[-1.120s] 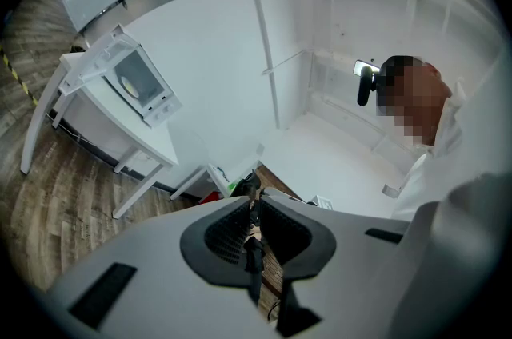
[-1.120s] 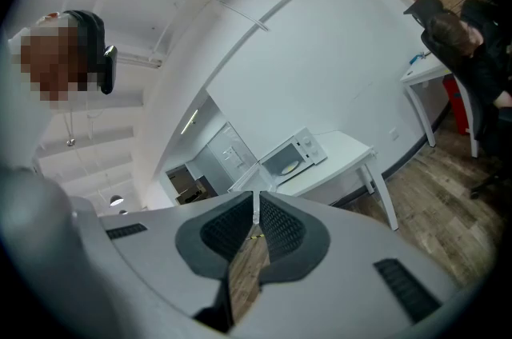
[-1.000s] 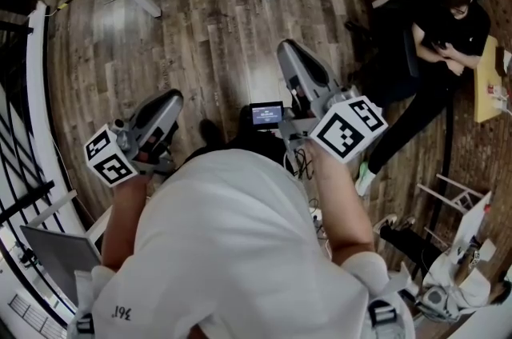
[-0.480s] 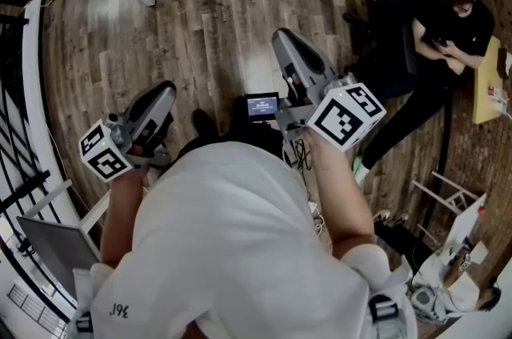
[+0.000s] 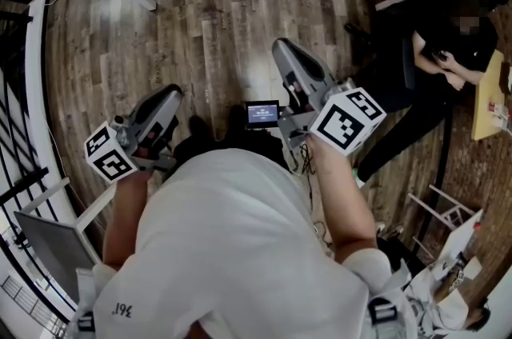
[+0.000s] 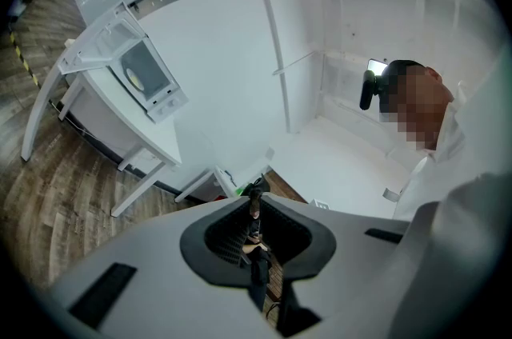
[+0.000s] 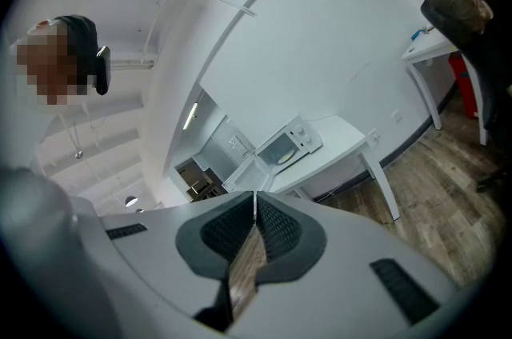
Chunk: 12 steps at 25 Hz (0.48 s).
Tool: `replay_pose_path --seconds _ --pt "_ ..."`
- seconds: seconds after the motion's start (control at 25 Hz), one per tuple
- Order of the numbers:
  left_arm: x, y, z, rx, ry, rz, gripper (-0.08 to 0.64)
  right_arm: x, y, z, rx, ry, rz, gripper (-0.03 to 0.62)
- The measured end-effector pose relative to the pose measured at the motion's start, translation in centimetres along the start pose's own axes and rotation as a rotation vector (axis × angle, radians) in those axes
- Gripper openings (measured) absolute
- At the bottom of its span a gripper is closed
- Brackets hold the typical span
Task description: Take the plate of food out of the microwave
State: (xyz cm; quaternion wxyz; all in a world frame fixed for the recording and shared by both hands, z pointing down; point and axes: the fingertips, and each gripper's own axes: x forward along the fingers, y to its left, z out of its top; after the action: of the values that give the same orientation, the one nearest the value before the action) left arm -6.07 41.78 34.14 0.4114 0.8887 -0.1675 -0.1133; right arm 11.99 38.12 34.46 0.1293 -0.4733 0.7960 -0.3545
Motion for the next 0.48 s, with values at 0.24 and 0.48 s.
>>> replay_pose_path --seconds 0.24,0.48 --pt "1.6 0.1 -0.1 0.006 0.0 0.029 0.041 0.1 -1.6 0.7 -0.005 0.018 0.017 0.003" --pt "1.0 1.7 1.1 -0.032 -0.001 0.051 0.039 2.8 -2.1 -0.4 0.044 0.043 0.044 0.003"
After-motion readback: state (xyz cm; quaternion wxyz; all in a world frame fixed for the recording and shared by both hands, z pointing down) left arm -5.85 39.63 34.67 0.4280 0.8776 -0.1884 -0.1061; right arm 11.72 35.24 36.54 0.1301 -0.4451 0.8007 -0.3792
